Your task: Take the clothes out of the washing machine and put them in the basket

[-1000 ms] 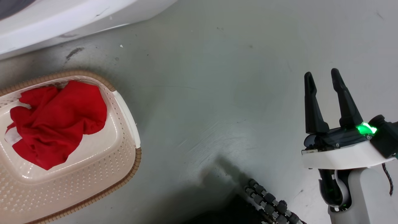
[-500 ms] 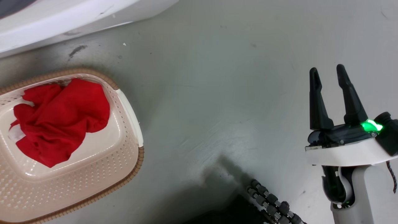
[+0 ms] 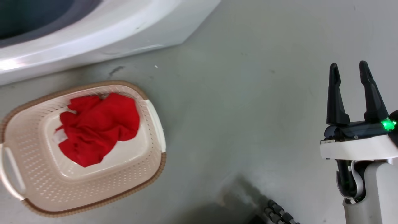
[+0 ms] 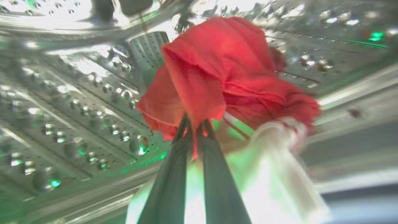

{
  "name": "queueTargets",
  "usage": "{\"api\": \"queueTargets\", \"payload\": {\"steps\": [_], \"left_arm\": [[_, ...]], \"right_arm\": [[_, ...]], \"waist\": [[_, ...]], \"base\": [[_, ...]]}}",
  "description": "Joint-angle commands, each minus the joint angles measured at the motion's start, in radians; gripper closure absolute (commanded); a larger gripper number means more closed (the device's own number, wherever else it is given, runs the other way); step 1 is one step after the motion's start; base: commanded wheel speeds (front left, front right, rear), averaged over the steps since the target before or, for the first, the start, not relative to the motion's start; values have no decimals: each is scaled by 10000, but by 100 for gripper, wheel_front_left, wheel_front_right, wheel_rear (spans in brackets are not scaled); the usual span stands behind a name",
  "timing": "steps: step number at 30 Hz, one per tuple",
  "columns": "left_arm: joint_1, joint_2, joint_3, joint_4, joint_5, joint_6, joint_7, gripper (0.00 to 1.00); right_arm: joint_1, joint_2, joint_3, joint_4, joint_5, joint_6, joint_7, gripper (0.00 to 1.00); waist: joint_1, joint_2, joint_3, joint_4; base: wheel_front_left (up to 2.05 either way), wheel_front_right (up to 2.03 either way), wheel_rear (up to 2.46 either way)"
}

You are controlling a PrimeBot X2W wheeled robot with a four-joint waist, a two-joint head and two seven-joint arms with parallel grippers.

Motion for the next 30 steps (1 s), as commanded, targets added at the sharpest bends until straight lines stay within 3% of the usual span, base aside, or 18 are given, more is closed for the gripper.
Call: {"api": "queueTargets", "payload": {"steps": [1,11,18,23,30], "left_arm": [[386,13,-119,-50,-102,-12,-341,100],[2837,-107,-856,-586,-1096,-13,-2788,100],[4289,-285,-1023,-983,-1000,103,-4311,100],[5315,-218,-1123,-1532,-726,508,-5431,100],[6669,-118,-888,-3027,-499,1473,-6808,100]], "right_arm": [[13,12,-70,58,-124,-10,-24,0],[554,7,-404,345,-852,-10,-24,0],[927,10,-393,527,-1107,-10,-24,0],[1216,10,-371,664,-1202,-10,-24,0],[1684,10,-476,828,-1317,-10,-24,0]], "waist": [[0,0,-616,499],[0,0,-2570,1408],[0,0,-3713,1867],[0,0,-4440,2068],[0,0,-5361,2394]], "base": [[0,0,0],[0,0,0],[0,0,0],[0,0,0],[0,0,0]]}}
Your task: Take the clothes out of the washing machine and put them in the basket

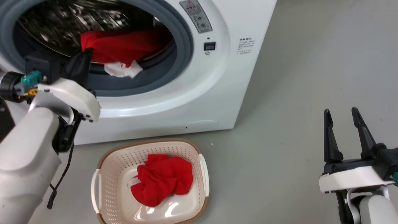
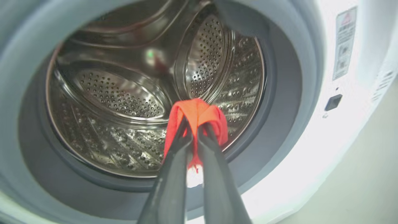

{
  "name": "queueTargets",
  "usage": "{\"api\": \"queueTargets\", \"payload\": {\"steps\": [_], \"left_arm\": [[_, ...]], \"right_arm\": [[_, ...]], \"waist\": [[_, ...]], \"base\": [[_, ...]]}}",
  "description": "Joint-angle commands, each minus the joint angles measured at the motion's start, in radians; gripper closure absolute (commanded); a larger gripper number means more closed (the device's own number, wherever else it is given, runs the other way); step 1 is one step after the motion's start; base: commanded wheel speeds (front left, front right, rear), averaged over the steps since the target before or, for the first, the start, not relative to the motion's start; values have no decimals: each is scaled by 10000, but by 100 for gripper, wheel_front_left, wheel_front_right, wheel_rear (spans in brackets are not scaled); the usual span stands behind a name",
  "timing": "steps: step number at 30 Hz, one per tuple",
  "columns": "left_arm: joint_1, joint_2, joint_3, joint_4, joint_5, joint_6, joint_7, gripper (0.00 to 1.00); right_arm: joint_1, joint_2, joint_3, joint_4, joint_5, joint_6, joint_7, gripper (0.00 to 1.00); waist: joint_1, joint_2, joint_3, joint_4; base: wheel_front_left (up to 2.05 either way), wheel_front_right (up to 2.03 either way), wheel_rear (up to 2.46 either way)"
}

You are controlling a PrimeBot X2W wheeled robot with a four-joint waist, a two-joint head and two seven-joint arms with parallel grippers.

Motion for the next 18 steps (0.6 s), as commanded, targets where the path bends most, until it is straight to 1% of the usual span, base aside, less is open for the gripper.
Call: {"api": "queueTargets", "payload": {"steps": [1,6,11,14,18], "left_arm": [[295,68,135,-410,123,236,-198,100],[1187,235,701,-2143,354,1092,-452,100],[2077,204,1741,-4139,843,1899,-501,100],[2629,98,2407,-5346,1295,2161,-495,100],[3285,-114,3040,-6669,1892,2139,-495,100]], "right_arm": [[203,9,-38,36,-82,-10,-24,0],[465,6,-160,120,-163,-10,-24,0],[642,6,-181,168,-182,-10,-24,0],[730,6,-160,164,-195,-10,-24,0],[786,8,-150,195,-195,-10,-24,0]], "waist": [[3,-1,-443,265],[3,-1,-968,510],[3,-1,-1336,667],[3,-1,-1452,747],[3,-1,-1577,857]], "base": [[0,0,0],[0,0,0],[0,0,0],[0,0,0],[0,0,0]]}}
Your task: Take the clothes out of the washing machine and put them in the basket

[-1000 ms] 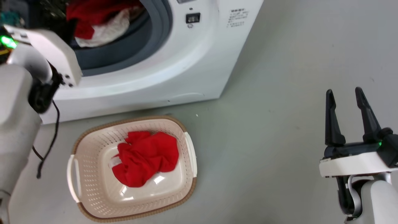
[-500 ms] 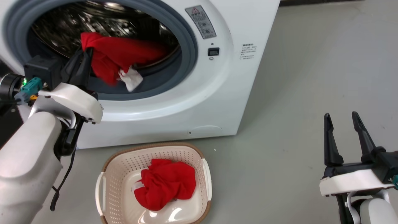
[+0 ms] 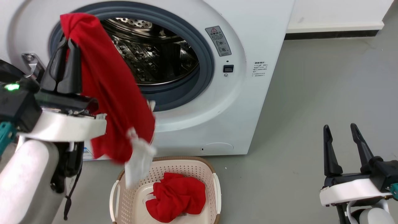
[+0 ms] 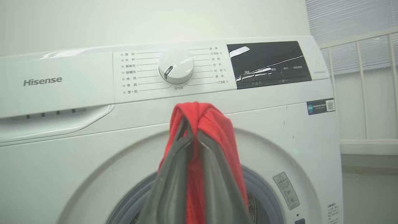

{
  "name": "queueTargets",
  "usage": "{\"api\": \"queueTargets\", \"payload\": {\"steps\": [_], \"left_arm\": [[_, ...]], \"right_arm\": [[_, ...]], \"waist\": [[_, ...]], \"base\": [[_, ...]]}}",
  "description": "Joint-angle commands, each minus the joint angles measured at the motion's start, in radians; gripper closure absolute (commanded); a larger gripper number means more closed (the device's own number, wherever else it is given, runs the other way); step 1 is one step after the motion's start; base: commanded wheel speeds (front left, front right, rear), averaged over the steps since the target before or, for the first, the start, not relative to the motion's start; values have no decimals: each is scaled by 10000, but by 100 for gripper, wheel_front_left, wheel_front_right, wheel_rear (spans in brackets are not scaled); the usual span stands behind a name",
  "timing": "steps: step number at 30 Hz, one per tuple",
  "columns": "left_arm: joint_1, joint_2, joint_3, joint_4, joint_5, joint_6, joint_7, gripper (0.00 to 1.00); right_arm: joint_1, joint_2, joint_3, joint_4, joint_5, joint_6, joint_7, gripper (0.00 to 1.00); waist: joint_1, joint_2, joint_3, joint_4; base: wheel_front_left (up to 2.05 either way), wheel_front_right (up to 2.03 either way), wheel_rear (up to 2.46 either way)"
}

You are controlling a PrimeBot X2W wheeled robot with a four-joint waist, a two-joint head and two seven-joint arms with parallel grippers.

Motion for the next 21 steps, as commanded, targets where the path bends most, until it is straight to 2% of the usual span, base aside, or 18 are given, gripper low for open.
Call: {"api": "queueTargets", "payload": {"steps": [1,6,9,15,21], "left_arm": [[424,-114,173,-347,172,43,-37,100],[1299,-121,157,-868,297,-90,-37,100],[1913,-168,-21,-826,168,37,87,100],[2963,-659,-422,-140,-131,63,35,100],[3249,-1078,-734,902,-245,-262,1,100]], "right_arm": [[139,10,19,43,-39,-10,-24,0],[208,10,102,59,29,-10,-24,0],[245,10,139,47,46,-10,-24,0],[136,8,102,-15,-6,-10,-24,0],[-77,10,44,-81,-143,-10,-24,0]], "waist": [[2,0,-83,59],[2,0,-130,133],[2,0,-88,169],[2,0,254,207],[2,0,746,246]], "base": [[0,0,0],[0,0,0],[0,0,0],[0,0,0],[0,0,0]]}}
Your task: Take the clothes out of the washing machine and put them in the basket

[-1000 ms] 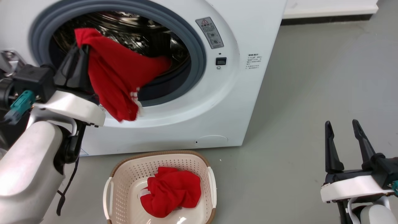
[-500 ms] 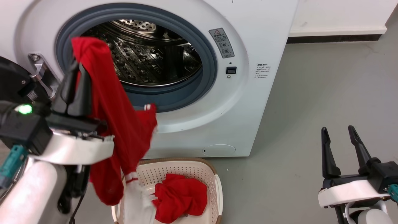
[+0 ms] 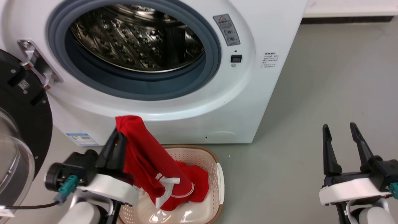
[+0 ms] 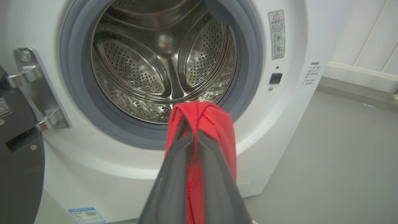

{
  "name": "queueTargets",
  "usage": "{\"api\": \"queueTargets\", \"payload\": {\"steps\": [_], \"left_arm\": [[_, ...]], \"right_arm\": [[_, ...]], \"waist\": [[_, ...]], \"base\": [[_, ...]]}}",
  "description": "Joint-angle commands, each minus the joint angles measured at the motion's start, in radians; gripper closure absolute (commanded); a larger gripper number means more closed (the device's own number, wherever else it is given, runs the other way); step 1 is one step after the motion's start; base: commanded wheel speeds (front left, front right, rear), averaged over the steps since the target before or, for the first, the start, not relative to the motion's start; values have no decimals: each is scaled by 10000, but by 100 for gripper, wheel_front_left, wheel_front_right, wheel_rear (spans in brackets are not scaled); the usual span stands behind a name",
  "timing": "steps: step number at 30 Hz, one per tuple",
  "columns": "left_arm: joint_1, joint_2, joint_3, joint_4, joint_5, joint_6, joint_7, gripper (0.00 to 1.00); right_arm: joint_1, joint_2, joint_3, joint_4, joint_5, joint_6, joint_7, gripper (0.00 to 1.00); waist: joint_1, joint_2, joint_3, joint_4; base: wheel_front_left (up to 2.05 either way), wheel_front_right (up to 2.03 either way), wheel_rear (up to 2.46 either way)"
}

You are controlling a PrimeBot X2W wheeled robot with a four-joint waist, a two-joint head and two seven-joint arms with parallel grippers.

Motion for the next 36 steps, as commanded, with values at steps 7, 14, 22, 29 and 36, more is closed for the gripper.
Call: {"api": "queueTargets", "payload": {"steps": [7,14,22,29,36], "left_arm": [[-781,-482,-678,2180,291,-702,-31,100],[-2279,-1117,-1172,5215,616,-1552,-59,100],[-3900,-1764,-1411,8411,919,-2354,-77,100],[-4559,-1886,-1266,11105,763,-2523,-70,100],[-4862,-2039,-1205,12439,634,-2603,-72,100]], "right_arm": [[-623,8,56,-227,-169,-10,-24,0],[-1127,9,-28,-548,-211,-10,-23,0],[-1559,11,-132,-758,-39,-10,-23,0],[-1810,9,-71,-834,105,-11,-23,0],[-1927,9,-33,-872,134,-11,-23,0]], "waist": [[0,0,1374,-196],[0,0,3021,-629],[0,0,4432,-1149],[0,0,5054,-1427],[0,0,5444,-1488]], "base": [[0,0,0],[0,0,0],[0,0,0],[0,0,0],[0,0,0]]}}
